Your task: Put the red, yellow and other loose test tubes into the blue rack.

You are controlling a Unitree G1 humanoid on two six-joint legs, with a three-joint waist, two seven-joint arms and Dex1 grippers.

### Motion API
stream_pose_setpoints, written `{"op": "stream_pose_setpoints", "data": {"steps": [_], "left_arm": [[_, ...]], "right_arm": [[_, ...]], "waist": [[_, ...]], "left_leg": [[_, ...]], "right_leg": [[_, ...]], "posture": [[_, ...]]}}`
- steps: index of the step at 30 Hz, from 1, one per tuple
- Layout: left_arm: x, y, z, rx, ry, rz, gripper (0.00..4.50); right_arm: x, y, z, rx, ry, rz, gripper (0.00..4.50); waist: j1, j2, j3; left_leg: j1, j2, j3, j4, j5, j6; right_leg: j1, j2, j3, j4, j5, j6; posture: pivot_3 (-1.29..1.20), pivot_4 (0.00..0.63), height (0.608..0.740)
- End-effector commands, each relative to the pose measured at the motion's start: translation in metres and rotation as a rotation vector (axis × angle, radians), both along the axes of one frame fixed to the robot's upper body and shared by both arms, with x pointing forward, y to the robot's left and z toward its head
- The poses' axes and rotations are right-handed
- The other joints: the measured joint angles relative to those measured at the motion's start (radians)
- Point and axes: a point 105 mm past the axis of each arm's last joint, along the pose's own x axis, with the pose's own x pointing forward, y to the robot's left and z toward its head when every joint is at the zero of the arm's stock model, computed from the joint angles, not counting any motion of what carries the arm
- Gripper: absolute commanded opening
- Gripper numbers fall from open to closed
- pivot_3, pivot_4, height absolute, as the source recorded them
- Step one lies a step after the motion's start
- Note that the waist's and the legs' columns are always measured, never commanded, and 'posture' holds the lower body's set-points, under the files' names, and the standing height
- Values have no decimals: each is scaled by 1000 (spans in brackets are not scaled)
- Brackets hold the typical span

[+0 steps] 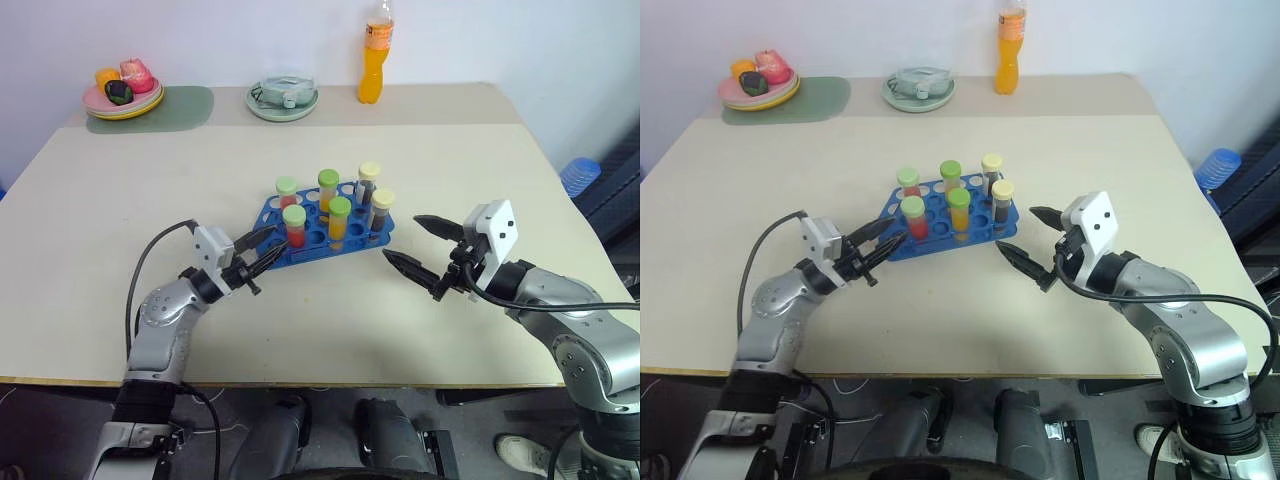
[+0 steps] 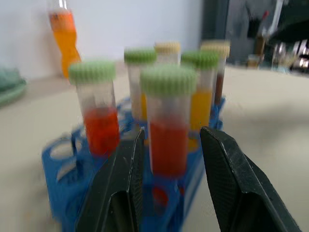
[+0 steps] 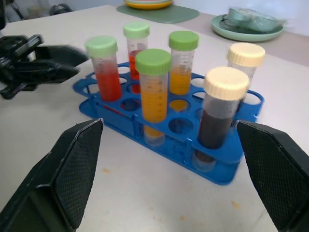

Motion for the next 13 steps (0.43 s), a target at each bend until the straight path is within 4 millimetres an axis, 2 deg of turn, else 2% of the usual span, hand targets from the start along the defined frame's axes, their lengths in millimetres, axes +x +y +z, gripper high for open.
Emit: {"op": "stream_pose_setpoints", "data": {"steps": [1, 6, 9, 13], "left_arm": [[-1, 24, 6, 46, -32, 85, 1775], [-7, 55, 13, 64, 8, 149, 1775], [-12, 65, 19, 62, 37, 154, 1775], [-19, 68, 25, 63, 75, 99, 1775]], "right_arm": [[-4, -9, 6, -11, -36, -28, 4500], [-14, -32, -4, -30, -21, -134, 4500], [-21, -44, -13, -51, -9, -183, 4500], [-31, -51, -23, -53, 19, -221, 4500]], "waist": [[3, 0, 0], [6, 0, 0], [5, 0, 0], [2, 0, 0]], "left_leg": [[0, 0, 0, 0, 0, 0], [0, 0, 0, 1, 0, 0], [0, 0, 0, 0, 0, 0], [0, 0, 0, 0, 0, 0]], "right_leg": [[0, 0, 0, 0, 0, 0], [1, 0, 0, -1, 0, 0], [0, 0, 0, -1, 0, 0], [0, 0, 0, 0, 0, 0]], "posture": [[0, 150, 740], [0, 150, 740], [0, 150, 740], [0, 150, 740]]}}
